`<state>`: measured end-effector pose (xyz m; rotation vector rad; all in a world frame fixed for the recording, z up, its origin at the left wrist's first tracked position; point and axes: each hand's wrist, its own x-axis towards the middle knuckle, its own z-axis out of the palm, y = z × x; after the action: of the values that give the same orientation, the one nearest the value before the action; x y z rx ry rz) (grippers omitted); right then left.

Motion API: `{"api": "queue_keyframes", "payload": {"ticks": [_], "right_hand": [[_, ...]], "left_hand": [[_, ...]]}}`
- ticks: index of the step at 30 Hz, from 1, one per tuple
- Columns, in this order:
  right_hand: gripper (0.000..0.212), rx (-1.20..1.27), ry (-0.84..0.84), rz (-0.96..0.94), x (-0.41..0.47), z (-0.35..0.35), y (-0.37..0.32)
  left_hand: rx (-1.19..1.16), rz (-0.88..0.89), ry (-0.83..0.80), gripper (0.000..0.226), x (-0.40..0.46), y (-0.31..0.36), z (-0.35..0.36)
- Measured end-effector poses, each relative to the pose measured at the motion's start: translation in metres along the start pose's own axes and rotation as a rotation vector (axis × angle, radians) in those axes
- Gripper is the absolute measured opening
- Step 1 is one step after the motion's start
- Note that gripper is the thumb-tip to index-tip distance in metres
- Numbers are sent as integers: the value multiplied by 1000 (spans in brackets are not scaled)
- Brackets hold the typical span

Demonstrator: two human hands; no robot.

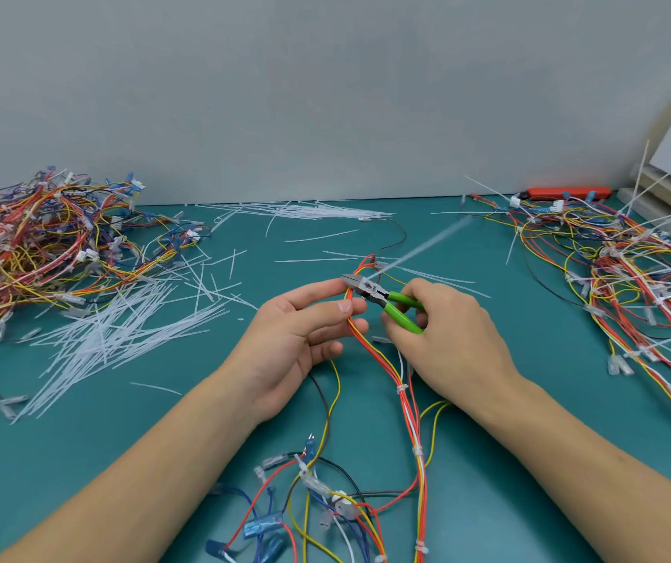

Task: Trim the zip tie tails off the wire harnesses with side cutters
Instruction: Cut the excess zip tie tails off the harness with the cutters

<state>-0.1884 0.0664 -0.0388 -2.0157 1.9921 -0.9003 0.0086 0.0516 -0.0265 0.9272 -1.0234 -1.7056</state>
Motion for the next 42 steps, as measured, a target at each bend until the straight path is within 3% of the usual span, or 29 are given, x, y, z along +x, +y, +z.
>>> {"api": "queue_keyframes", "payload": {"ticks": [23,42], "right_hand": [[26,104,67,-27,-1,-2,3],[33,2,156,-52,0,4,4]], "left_hand": [[-16,-3,15,50,2,-1,-1],[-14,-11,33,50,2,0,-1]]}}
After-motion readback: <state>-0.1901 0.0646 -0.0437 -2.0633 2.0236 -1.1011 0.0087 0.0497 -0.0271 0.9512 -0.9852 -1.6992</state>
